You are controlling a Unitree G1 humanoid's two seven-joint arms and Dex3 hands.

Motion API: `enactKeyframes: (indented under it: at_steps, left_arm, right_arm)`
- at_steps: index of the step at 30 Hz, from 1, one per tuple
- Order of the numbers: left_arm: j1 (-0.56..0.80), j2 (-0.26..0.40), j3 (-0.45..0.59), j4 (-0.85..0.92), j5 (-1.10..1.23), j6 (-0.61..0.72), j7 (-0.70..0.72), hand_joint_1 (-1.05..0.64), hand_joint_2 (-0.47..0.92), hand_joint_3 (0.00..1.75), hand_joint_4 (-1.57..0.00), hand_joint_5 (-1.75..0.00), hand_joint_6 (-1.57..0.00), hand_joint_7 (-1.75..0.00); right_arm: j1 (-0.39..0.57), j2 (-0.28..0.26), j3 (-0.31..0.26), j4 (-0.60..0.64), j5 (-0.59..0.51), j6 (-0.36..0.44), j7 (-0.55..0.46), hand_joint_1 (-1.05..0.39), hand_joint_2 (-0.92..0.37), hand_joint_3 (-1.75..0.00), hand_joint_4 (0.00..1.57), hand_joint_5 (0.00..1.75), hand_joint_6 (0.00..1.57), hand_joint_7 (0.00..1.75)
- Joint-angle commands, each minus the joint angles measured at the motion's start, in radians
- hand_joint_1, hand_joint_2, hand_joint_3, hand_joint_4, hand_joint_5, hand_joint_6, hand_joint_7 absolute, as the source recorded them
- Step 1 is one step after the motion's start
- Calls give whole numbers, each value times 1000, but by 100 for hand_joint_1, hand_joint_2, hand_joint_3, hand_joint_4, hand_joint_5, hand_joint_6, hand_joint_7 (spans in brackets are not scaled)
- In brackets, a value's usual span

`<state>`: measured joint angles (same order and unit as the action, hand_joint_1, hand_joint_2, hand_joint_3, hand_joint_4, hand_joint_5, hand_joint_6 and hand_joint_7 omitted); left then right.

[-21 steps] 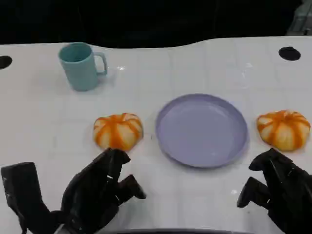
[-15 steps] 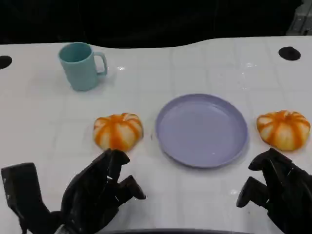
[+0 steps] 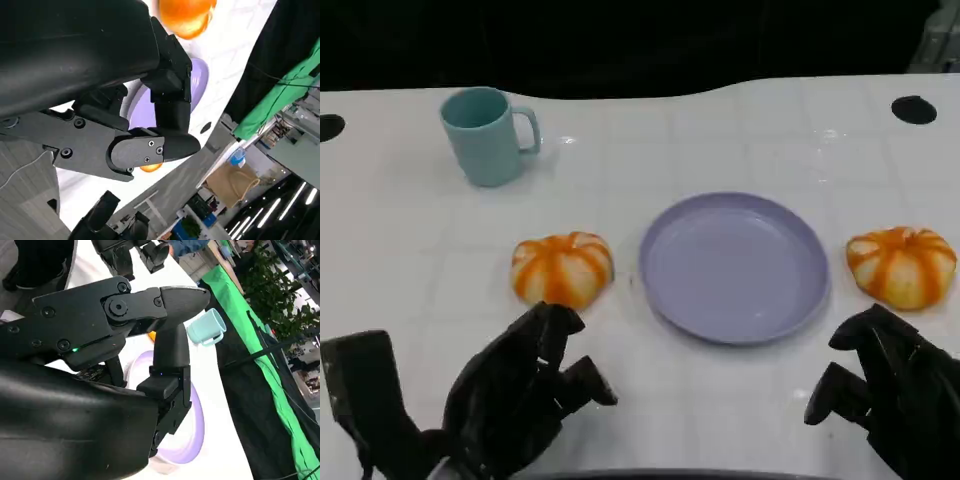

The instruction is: Grasp the bread from the table and place it into the plate.

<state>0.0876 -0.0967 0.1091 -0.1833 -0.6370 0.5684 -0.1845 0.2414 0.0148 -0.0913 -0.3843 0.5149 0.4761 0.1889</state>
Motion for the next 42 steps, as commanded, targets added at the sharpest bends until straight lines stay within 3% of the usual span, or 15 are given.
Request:
enactKeyframes:
  at_steps: [1,4,6,7,8,11,12,14,18,20,27,30,34,41,42]
  left_arm:
    - [-6,36,-18,14,37,-69,-66,-56,92,48,-80,-175,-54,-174]
    - [-11,64,-48,31,98,-161,-128,-59,92,46,-76,-175,-51,-170]
    - [-16,74,-59,44,125,-207,-154,-62,92,38,-66,-175,-51,-154]
    - [-26,91,-82,61,194,-297,-168,-62,92,37,-65,-175,-51,-152]
    - [-33,103,-98,76,245,-366,-176,-58,92,30,-57,-157,-50,-119]
    - [-63,156,-152,123,431,-545,-159,-52,92,18,-51,-128,-53,-76]
    - [-79,187,-173,140,515,-607,-140,-51,92,16,-51,-125,-53,-70]
    - [-106,237,-199,174,648,-708,-109,-44,92,7,-33,-108,-49,-46]
    - [-167,338,-237,213,921,-829,-4,-42,91,2,-18,-94,-46,-23]
    - [-201,392,-255,229,1062,-883,63,-39,89,0,-15,-76,-43,-10]
    - [-250,451,-284,263,1227,-934,168,-40,84,0,-14,-61,-44,-3]
    - [-308,467,-331,163,1403,-771,86,-41,81,0,-3,-54,-34,-1]
    - [-365,445,-401,125,1542,-597,-30,-42,79,0,0,-36,-24,-1]
    - [-378,446,-433,113,1560,-534,-50,-41,79,0,0,-29,-23,0]
    - [-433,420,-458,206,1574,-500,-69,-41,79,0,0,-29,-23,0]
  right_arm:
    - [-5,-6,0,-3,4,-10,0,-57,-92,-21,67,175,52,162]
    - [-4,-7,2,-5,4,-9,0,-57,-92,-21,66,175,51,162]
    - [-4,-9,4,-4,0,-12,2,-57,-92,-24,66,175,50,164]
    - [-6,-8,4,-4,0,-11,-1,-56,-92,-25,66,175,50,164]
    - [-7,-7,4,-4,0,-10,-4,-56,-92,-25,65,175,49,164]
    - [-13,-6,4,3,1,-13,-1,-56,-92,-25,65,175,48,165]
    - [-15,-6,5,4,0,-12,-2,-56,-92,-25,65,175,48,165]
    - [-17,-5,5,4,-1,-11,-5,-57,-92,-24,65,175,48,166]
    - [-22,-5,5,12,-3,-19,-2,-56,-92,-23,65,175,47,166]
    - [-23,-8,4,12,-1,-20,0,-55,-92,-25,65,175,46,167]
    - [-23,-10,-3,8,11,-6,-4,-54,-92,-26,64,175,45,168]
    - [-26,-15,-9,10,11,2,-7,-54,-92,-27,64,175,45,168]
    - [-29,-16,-12,13,14,5,-3,-54,-92,-27,64,175,44,169]
    - [-29,-15,-14,12,13,10,-3,-54,-92,-26,64,175,44,169]
    - [-27,-15,-12,10,9,9,-6,-54,-92,-26,64,175,44,170]
